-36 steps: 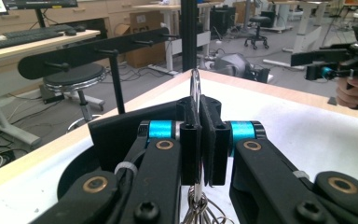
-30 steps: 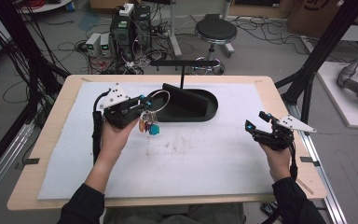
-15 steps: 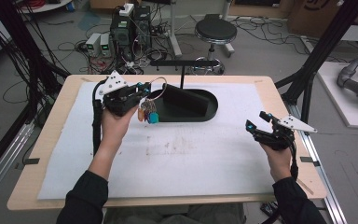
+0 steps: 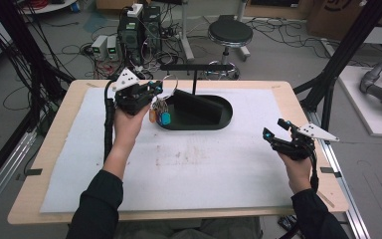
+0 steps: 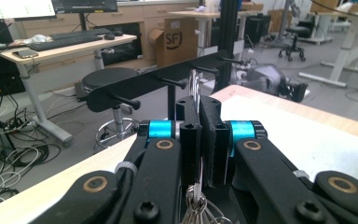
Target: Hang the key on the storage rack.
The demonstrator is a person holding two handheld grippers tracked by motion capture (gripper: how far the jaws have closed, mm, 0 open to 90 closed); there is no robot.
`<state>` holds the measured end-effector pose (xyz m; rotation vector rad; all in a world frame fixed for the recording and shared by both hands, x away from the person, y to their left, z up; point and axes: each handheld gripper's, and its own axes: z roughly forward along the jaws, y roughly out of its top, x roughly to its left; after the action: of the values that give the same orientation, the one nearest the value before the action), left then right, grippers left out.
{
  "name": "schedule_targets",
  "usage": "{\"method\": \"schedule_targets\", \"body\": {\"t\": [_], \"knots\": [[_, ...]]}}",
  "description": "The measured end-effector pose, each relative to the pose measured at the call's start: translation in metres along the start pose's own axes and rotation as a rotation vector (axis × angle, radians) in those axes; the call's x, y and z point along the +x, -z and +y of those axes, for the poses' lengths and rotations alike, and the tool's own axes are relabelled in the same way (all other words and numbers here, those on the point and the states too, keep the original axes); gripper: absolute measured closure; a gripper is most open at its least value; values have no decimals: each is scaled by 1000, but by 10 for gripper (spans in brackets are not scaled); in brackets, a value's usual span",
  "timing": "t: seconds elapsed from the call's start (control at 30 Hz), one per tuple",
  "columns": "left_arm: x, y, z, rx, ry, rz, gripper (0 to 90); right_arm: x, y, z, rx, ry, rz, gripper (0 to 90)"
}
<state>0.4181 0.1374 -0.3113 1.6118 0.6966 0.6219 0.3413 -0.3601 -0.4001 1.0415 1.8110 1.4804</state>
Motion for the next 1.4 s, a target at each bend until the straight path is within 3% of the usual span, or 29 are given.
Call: {"method": "schedule_targets", "body": {"t": [0.2, 0.5, 0.87, 1.2, 1.4], "knots": [[11, -8, -8, 9, 40, 28, 863, 0, 0, 0, -2, -2, 0, 256], [25, -14, -16, -24, 99, 45, 863, 0, -1, 0, -2, -4, 1, 255], [31, -22, -21, -21, 120, 57, 863, 0, -1, 0, -2, -1, 0, 255], [30, -32, -14, -5, 114, 53, 863, -1, -1, 0, -2, -4, 1, 256], [32, -34, -18, 2, 132, 59, 862, -1, 0, 0, -3, -2, 1, 256]]}}
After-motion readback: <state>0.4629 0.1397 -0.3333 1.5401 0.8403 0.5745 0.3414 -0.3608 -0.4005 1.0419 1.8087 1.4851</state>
